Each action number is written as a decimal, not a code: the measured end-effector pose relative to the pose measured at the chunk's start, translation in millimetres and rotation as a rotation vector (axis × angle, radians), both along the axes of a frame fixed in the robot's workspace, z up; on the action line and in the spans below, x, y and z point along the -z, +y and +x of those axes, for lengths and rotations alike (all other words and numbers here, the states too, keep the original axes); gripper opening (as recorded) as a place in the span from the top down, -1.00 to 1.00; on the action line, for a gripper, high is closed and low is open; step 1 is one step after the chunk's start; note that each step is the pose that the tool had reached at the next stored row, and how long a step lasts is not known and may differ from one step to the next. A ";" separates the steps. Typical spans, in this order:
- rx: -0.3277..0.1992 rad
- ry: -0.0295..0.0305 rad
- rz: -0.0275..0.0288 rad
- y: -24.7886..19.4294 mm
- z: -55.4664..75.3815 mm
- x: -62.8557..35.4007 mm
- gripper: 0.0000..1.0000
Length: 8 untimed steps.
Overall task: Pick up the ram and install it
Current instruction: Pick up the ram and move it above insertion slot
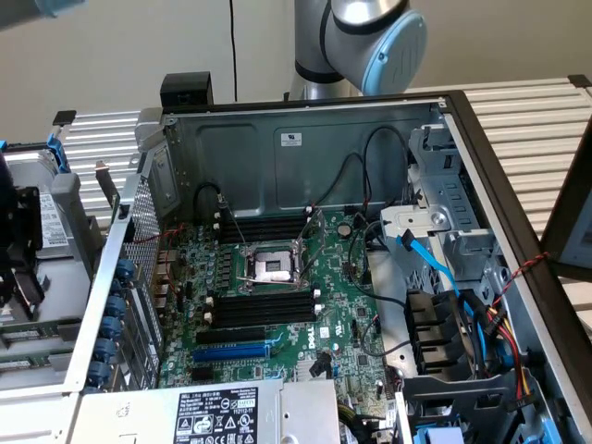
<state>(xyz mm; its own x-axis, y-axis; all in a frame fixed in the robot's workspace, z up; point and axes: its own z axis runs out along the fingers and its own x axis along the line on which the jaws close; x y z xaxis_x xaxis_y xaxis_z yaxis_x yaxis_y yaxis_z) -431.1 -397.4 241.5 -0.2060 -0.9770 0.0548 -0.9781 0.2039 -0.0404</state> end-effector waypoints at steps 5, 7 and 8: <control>-0.066 0.0002 0.0030 -0.7 -0.2 7.1 0.36; -0.101 0.0003 0.0030 -0.8 -0.1 7.7 0.36; -0.117 0.0003 0.0030 -0.8 -0.1 8.0 0.36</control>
<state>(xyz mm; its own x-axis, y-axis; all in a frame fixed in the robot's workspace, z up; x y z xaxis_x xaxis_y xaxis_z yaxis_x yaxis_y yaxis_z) -431.2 -398.3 233.5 -0.0902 -0.9946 0.0519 -0.9953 0.0882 -0.0397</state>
